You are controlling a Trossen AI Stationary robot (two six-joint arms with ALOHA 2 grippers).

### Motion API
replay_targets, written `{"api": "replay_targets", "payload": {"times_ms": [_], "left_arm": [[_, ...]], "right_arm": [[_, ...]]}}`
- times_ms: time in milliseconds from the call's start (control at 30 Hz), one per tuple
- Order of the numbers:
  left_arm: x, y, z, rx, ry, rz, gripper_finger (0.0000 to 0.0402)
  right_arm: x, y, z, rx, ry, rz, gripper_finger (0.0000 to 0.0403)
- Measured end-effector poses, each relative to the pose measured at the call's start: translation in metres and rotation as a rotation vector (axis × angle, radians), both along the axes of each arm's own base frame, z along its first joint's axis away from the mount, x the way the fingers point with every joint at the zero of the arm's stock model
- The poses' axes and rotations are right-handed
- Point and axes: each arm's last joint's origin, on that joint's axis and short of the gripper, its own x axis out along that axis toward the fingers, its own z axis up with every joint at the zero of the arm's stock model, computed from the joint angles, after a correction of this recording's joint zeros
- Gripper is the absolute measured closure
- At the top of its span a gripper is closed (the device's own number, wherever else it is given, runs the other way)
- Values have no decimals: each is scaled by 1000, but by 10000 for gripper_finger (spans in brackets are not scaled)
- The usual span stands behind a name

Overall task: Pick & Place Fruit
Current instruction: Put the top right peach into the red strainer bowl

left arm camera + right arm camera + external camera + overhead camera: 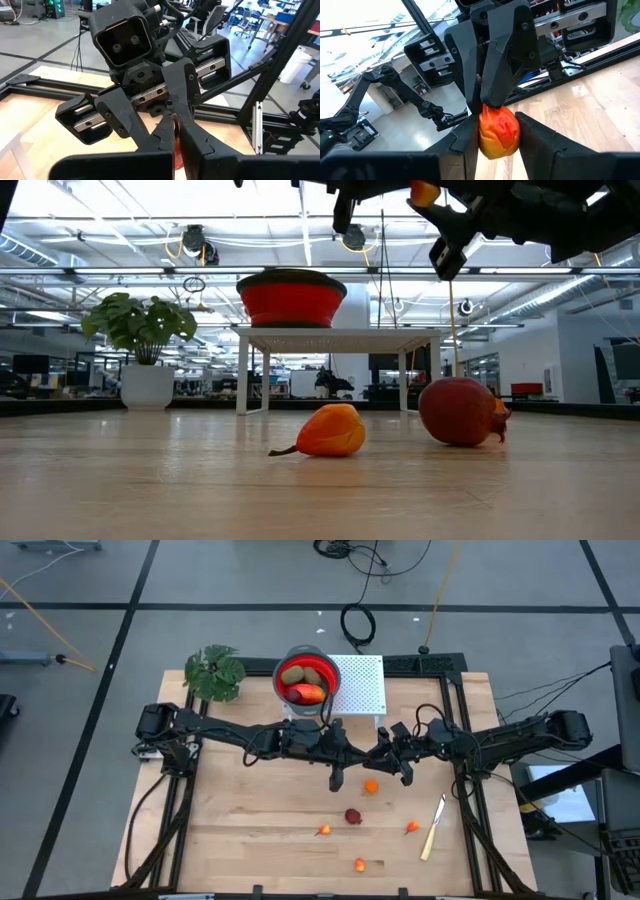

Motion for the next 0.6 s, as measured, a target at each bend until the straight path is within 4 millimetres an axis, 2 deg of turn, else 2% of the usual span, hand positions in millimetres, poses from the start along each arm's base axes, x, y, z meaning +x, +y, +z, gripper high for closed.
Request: {"api": "replay_targets", "payload": {"times_ms": [133, 433, 600], "left_arm": [[0, 0, 0, -2, 0, 0, 400], [0, 0, -2, -11, 9, 0, 401], [0, 0, -1, -18, 9, -1, 401]], "right_arm": [[0, 0, 0, -1, 0, 0, 276], [0, 0, 1, -3, -6, 9, 194], [0, 0, -1, -1, 18, 9, 175]]}}
